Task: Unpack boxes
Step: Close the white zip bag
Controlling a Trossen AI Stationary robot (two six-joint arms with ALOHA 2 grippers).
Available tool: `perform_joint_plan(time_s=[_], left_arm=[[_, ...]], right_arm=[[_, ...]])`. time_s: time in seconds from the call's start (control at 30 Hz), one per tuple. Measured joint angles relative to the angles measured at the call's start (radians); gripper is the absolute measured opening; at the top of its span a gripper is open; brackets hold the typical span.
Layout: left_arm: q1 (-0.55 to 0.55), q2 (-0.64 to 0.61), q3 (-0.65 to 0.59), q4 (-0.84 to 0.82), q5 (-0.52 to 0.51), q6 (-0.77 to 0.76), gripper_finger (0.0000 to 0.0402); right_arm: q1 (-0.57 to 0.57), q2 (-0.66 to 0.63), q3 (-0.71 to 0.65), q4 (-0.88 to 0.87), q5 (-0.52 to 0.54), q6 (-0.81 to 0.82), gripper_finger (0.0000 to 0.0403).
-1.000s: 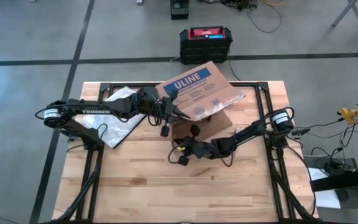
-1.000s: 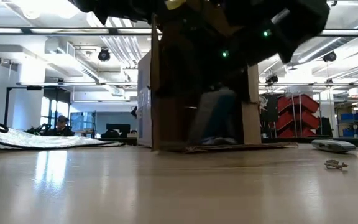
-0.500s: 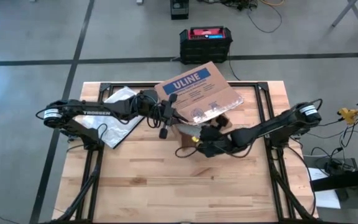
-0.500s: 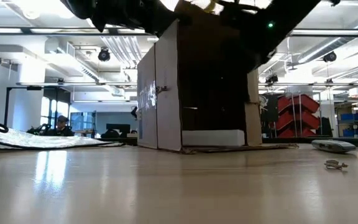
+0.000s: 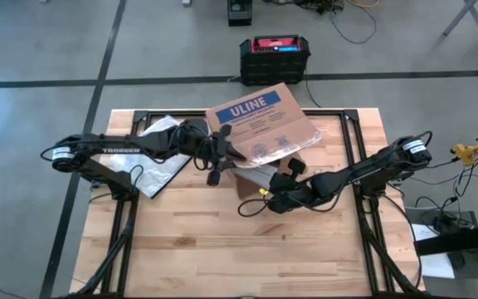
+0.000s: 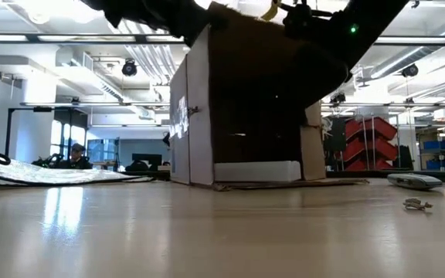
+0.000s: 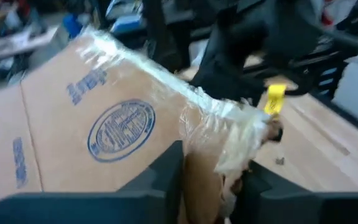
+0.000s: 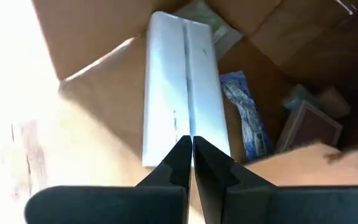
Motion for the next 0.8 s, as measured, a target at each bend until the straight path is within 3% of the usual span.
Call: perform_joint_plan(time_s=[0.17,0.3,0.57,0.73,0.8], left_arm=[[-0.010,-0.071,0.084,-0.352,-0.171,-0.055,0.0181],[-0.055,-0.141,0.132,-0.573,-0.274,-0.142,0.0211],[-0.194,-0.258,0.128,-0.627,-0.398,-0.258,0.0211],[-0.222,-0.253,0.081,-0.795,-0.693,-0.379,0.0196],[-0.209,-0.223,0.030,-0.824,-0.735,-0.448,0.0192]], right_arm=[[0.007,-0.003,0.000,-0.003,0.001,-0.003,0.0000],[0.007,-0.003,0.000,-0.003,0.003,-0.010,0.0000],[0.007,-0.003,0.000,-0.002,0.013,-0.019,0.0000],[0.029,-0.003,0.000,-0.002,0.013,-0.027,0.0000],[0.045,-0.003,0.000,-0.002,0.013,-0.028,0.0000]])
